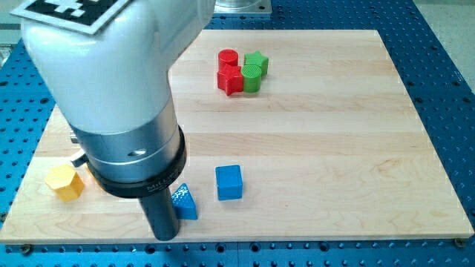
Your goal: Move the blue triangle into the blue cube
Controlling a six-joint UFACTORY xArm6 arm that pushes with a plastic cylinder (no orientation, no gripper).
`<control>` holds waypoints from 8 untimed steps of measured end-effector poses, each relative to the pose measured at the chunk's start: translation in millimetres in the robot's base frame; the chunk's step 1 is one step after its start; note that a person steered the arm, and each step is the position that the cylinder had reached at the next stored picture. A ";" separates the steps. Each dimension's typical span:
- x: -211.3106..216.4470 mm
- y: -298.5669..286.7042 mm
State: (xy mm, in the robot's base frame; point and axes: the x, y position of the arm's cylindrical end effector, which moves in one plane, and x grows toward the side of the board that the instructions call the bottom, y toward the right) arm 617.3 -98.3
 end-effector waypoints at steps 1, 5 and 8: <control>-0.8 -49.3; -35.5 -18.2; -207.1 -17.6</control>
State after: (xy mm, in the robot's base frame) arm 410.2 -115.9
